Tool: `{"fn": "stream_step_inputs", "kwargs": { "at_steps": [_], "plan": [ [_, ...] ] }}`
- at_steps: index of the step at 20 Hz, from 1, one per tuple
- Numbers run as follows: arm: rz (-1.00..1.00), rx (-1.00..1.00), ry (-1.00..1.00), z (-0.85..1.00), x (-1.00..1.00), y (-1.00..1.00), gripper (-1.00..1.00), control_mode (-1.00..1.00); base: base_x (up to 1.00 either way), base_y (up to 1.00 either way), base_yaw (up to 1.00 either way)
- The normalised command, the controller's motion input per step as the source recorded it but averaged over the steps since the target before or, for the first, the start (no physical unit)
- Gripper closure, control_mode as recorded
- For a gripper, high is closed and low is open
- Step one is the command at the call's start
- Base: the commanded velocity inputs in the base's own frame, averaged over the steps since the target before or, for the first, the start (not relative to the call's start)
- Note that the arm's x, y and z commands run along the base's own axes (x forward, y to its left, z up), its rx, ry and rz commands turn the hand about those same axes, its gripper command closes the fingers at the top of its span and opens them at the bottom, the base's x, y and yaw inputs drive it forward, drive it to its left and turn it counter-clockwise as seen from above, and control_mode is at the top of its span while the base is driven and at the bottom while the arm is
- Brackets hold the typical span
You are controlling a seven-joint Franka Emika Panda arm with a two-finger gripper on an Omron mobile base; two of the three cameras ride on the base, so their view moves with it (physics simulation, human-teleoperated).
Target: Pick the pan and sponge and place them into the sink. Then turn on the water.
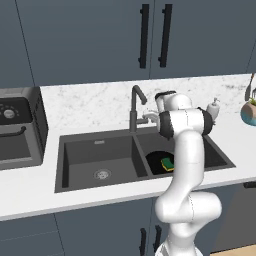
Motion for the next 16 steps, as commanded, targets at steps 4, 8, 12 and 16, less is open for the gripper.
{"fn": "stream_step_inputs", "kwargs": {
  "at_steps": [4, 8, 12, 16],
  "plan": [
    [0.0, 0.0, 0.0, -0.04, 0.0, 0.0, 1.0, -1.0, 0.0, 0.0, 0.0],
    [0.0, 0.0, 0.0, 0.0, 0.0, 0.0, 1.0, -1.0, 0.0, 0.0, 0.0],
    [0.0, 0.0, 0.0, 0.0, 0.0, 0.0, 1.0, -1.0, 0.0, 0.0, 0.0],
    [0.0, 0.0, 0.0, 0.0, 0.03, 0.04, 1.0, -1.0, 0.0, 0.0, 0.0]
  ]
}}
